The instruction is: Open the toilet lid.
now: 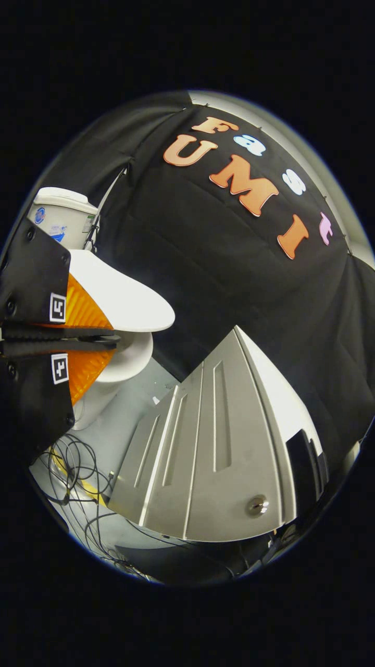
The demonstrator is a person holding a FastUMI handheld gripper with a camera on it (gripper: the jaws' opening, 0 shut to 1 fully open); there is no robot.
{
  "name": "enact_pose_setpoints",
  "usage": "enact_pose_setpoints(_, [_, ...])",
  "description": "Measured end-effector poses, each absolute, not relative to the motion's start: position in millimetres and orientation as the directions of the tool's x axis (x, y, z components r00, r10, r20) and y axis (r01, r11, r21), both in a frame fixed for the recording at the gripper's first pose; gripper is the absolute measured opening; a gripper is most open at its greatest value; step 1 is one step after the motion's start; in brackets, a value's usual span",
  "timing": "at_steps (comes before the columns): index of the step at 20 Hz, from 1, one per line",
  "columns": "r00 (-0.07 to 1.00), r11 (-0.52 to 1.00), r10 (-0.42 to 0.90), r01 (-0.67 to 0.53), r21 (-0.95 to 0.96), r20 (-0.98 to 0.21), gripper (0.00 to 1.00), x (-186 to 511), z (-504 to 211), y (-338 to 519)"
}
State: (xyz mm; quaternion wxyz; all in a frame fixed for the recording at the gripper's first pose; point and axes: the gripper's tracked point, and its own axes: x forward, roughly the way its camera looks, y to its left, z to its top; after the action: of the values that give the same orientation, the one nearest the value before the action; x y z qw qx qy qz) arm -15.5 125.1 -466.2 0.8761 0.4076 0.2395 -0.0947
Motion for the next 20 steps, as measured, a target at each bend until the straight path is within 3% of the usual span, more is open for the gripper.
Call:
enact_pose_setpoints(9, [0.874, 0.676, 0.036, 0.336, 0.656, -0.484, 0.08, -4.6, -404.2, 147.6])
enact_pose_setpoints(20, [0.906, 0.862, 0.065, 0.160, 0.482, -0.417, 0.08, 7.5, -308.4, 212.0])
